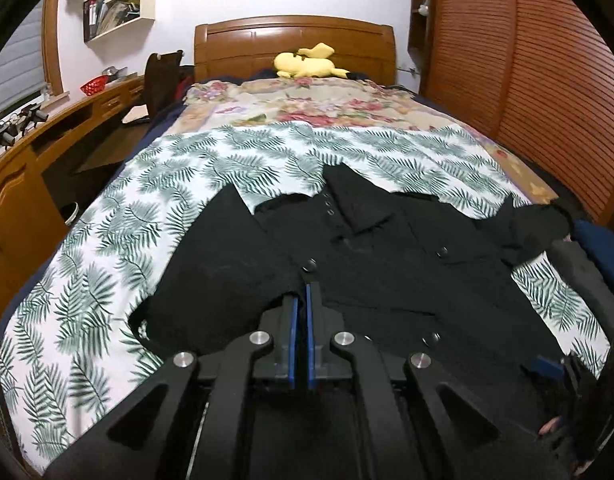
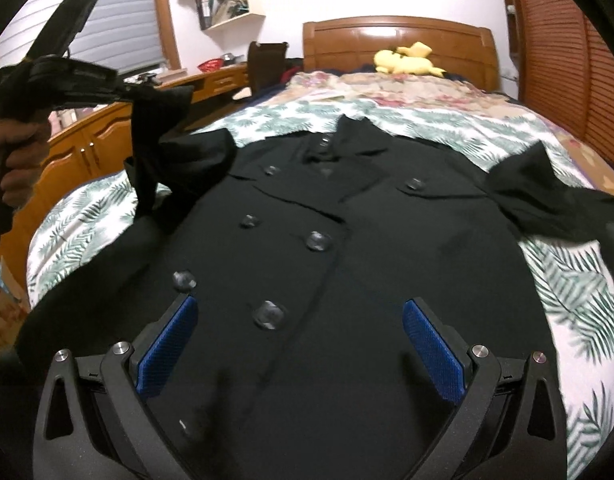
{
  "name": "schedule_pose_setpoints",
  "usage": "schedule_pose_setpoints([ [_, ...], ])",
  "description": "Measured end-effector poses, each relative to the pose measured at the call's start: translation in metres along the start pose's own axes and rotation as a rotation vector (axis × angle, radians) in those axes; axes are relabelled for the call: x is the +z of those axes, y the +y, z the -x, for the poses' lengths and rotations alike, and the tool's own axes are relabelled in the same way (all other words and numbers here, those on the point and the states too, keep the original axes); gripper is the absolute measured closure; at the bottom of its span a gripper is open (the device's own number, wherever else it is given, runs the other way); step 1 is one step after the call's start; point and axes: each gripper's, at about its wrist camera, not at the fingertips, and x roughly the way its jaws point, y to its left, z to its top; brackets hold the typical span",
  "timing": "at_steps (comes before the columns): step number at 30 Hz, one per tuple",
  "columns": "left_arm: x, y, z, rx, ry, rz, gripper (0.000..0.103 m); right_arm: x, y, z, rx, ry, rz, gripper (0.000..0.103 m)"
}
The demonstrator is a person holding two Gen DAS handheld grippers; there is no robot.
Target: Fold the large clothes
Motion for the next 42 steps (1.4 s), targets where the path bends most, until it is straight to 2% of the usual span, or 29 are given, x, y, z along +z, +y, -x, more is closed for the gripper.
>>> schedule_pose_setpoints([
  [8,-0.047,-0.021,0.013,-0.001,-0.008,-0.076,0.102,0.0,-0.008,-0.003,0.001,0.002,-0.029,0.0],
  [13,-0.074,-0.016,0.032,-0.05,-0.038,-0.039,0.099,-0.005,-0.001,-0.007,-0.016,0.013,0.002,0.0],
  [17,-0.077,-0.016,0.047,-0.081,-0.05,-0.039,0.098,-0.007,0.0,-0.006,-0.025,0.004,0.007,0.0],
  [21,-0.077,-0.017,0.074,-0.126,-0.116,-0.044,0.097,-0.006,0.001,-0.006,-0.035,0.004,0.011,0.0],
  [27,-0.077,0.0,0.105,-0.152,-0.185,-0.017,0.088,0.004,0.007,-0.004,-0.046,0.009,0.018,0.0],
  [33,-0.083,0.036,0.12,-0.091,-0.221,0.012,0.084,0.032,0.047,0.001,0.02,-0.009,0.103,0.004],
  [38,-0.091,0.071,0.13,-0.061,-0.231,0.056,0.084,0.053,0.108,-0.014,0.124,-0.003,0.197,0.009],
  [42,-0.1,0.089,0.134,-0.032,-0.233,0.072,0.084,0.055,0.158,-0.039,0.191,0.031,0.274,0.012],
])
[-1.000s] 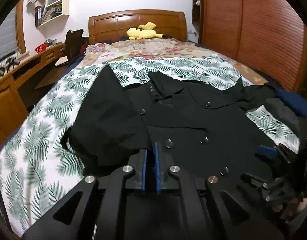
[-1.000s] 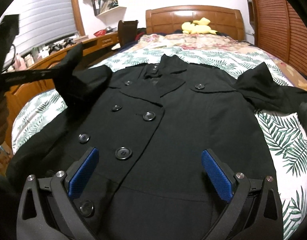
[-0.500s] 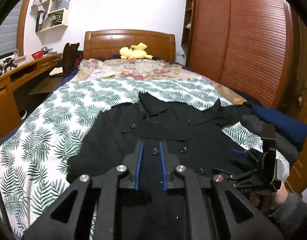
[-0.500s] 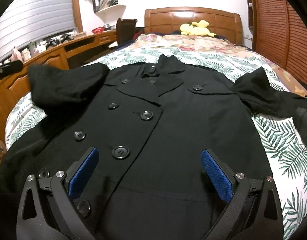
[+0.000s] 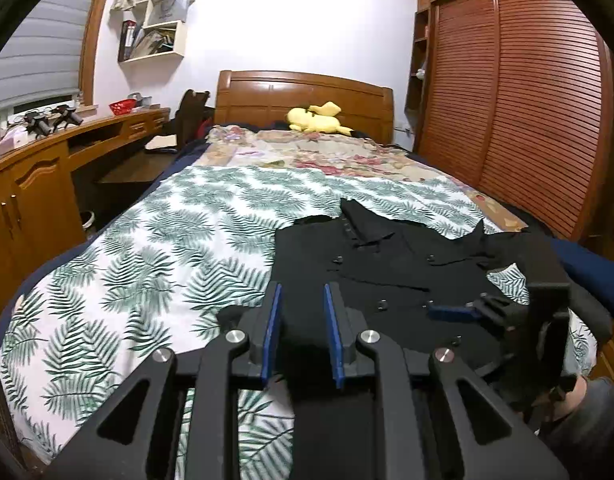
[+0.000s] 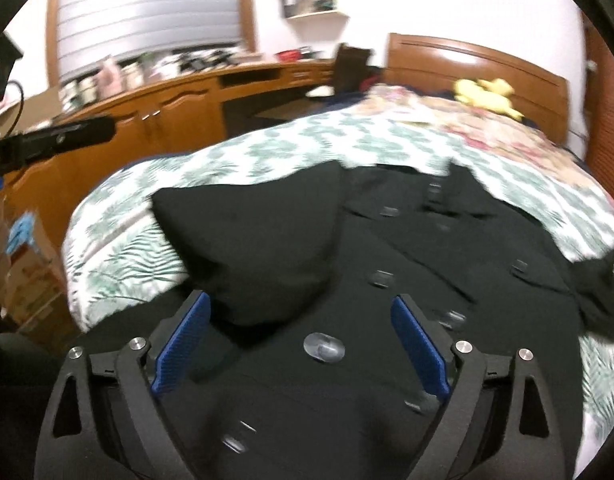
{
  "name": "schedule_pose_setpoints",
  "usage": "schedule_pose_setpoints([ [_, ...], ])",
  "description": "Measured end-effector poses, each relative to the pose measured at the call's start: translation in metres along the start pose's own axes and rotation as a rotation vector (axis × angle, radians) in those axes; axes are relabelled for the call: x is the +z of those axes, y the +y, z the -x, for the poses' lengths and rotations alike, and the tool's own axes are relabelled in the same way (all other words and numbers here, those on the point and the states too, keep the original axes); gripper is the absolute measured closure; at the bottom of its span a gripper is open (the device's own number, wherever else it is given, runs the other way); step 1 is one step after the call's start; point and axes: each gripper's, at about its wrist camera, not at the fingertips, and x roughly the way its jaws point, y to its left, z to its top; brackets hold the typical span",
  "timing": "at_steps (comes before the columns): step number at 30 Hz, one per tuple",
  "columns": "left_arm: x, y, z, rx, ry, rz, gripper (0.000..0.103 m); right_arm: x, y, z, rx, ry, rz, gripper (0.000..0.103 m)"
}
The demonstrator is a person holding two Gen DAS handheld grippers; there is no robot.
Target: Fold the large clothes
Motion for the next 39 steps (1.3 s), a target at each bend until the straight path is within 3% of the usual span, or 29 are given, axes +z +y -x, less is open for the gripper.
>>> schedule_pose_setpoints([
  [5,-0.006,0.018,0.006,0.019,0.003,0.023,0.084,0.01,0.035,-0.045,0.049,0.067,0.072,0.021],
  [8,-0.01,0.027,0.009,0.025,0.003,0.041,0.084,0.009,0.04,-0.065,0.032,0.126,0.11,0.04],
  [10,-0.012,0.031,0.01,0.025,0.007,0.048,0.084,0.007,0.039,-0.072,0.02,0.142,0.121,0.067],
  [13,-0.014,0.032,0.011,0.037,0.008,0.042,0.084,0.006,0.03,-0.067,0.014,0.131,0.122,0.086],
  [16,-0.017,0.031,0.013,0.045,0.004,0.032,0.084,0.011,0.014,-0.046,0.011,0.061,0.089,0.093],
  [21,-0.017,0.021,0.013,0.033,-0.002,0.017,0.084,0.025,-0.04,0.007,-0.036,-0.099,-0.07,0.094],
  [26,-0.016,0.009,0.01,0.008,0.004,-0.007,0.083,0.023,-0.095,0.022,-0.162,-0.075,-0.154,0.094],
  [29,-0.015,0.002,0.011,0.0,-0.01,-0.023,0.083,0.017,-0.115,0.019,-0.261,-0.035,-0.17,0.08],
  [31,-0.014,0.0,0.012,-0.01,-0.013,-0.022,0.083,0.013,-0.124,0.02,-0.33,-0.025,-0.177,0.058],
  [32,-0.014,0.0,0.011,-0.014,-0.014,-0.02,0.083,0.011,-0.127,0.022,-0.353,-0.037,-0.178,0.057],
  [35,-0.014,-0.002,0.009,-0.017,-0.009,-0.022,0.083,0.007,-0.128,0.027,-0.36,-0.052,-0.18,0.052],
  [39,-0.016,-0.005,0.005,-0.015,0.002,-0.028,0.083,0.005,-0.106,0.028,-0.274,-0.077,-0.146,0.051],
])
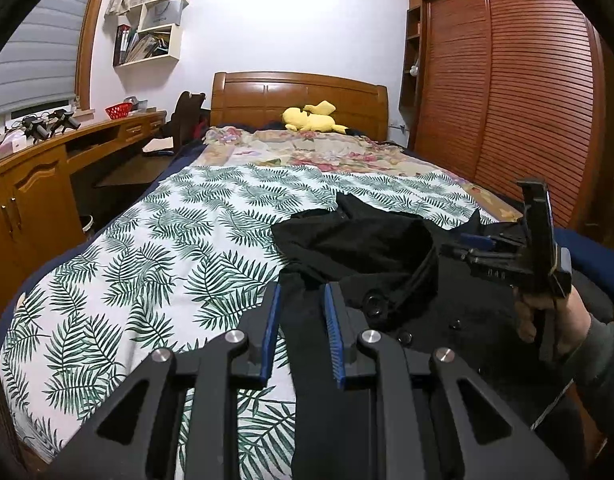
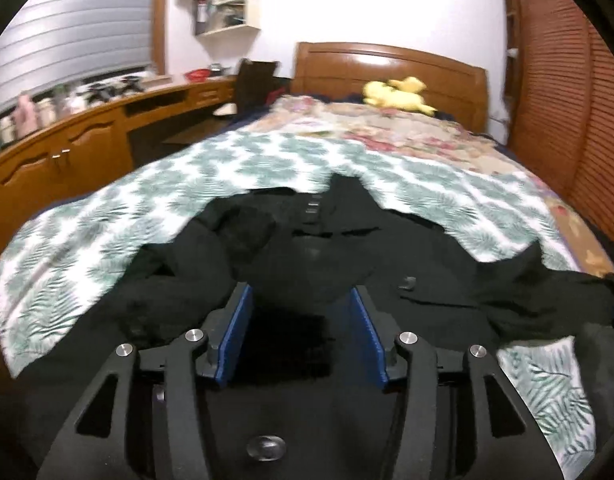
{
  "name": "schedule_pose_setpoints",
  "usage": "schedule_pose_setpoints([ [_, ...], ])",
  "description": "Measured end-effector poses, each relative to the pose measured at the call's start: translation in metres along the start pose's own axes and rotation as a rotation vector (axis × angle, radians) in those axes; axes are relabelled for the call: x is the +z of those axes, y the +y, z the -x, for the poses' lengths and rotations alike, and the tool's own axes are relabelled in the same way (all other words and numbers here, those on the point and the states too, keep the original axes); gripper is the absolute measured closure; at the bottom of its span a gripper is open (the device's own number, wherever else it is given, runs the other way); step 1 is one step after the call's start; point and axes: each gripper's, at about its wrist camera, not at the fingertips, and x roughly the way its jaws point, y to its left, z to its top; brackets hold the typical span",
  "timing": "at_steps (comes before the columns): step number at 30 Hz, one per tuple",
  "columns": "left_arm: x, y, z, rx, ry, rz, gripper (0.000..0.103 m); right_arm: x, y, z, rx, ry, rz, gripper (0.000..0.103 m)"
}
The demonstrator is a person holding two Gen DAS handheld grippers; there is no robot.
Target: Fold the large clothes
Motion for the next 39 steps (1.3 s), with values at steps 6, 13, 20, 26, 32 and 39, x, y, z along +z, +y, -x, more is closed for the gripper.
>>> schedule_pose_setpoints([
  [6,-0.001,-0.002,-0.003,0.006,0.013,-0.006,0.083,-0.015,0.054,-0.017,0.128,0.056,0.035,0.051],
  [13,-0.003,-0.006,0.0,0.01,0.009,-0.019,0.083,-0.037,0.071,-0.052,0.149,0.15,-0.065,0.034],
  [20,-0.003,-0.006,0.001,0.007,0.0,-0.022,0.083,-0.033,0.062,-0.065,0.172,0.164,-0.163,0.029],
  [26,-0.003,-0.012,0.001,-0.014,-0.013,-0.017,0.081,-0.027,0.055,-0.074,0.195,0.173,-0.163,0.09],
  [32,-0.003,-0.024,0.001,-0.038,-0.024,-0.023,0.074,-0.021,0.048,-0.036,0.224,0.089,-0.103,0.103],
  [39,0.002,-0.042,-0.002,-0.045,-0.029,-0.049,0.072,-0.021,0.037,0.029,0.247,0.042,-0.049,0.103],
])
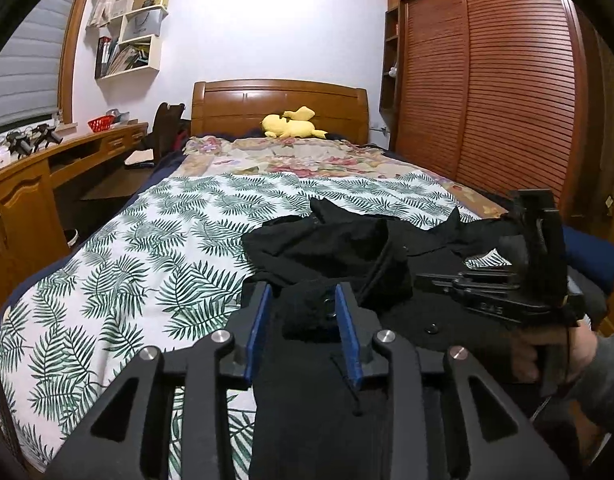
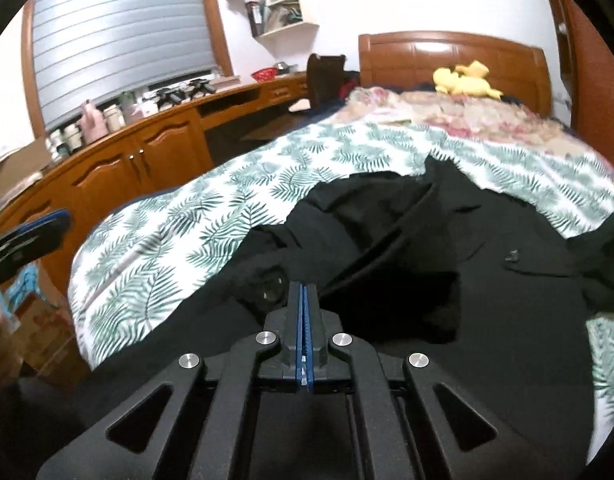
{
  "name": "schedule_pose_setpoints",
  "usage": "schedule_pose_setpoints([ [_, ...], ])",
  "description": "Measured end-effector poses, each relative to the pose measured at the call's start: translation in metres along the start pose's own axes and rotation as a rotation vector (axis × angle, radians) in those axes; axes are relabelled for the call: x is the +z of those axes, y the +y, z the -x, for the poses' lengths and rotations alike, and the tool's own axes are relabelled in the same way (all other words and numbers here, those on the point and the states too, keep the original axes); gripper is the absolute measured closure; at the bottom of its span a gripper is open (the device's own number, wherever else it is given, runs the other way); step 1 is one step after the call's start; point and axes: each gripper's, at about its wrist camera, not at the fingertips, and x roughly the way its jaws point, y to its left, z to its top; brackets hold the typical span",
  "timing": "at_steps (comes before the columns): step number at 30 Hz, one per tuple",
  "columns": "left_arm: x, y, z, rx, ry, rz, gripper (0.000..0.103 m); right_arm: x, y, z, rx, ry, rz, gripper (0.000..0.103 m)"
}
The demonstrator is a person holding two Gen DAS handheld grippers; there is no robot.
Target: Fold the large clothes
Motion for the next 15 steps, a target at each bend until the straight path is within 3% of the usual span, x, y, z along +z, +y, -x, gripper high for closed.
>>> schedule_pose_setpoints([
  [5,0.001,-0.005,-0.004,0.0,0.007,-0.001,0.071,-0.002,-0.005,-0.005,-0.044,0.025,-0.018,0.103],
  [6,-0.001,-0.007,-0.005,0.002,0.01,-0.007,0.071,-0.003,-0.007,-0.009,-0.04,0.033,-0.034,0.097],
  [9,-0.003,-0.009,-0.007,0.007,0.021,-0.02,0.071,-0.003,-0.012,-0.028,-0.036,0.043,-0.083,0.047],
  [15,-0.001,-0.006,-0.005,0.019,0.012,-0.008,0.071,-0.004,-0.025,-0.08,0.026,0.112,-0.231,0.045],
])
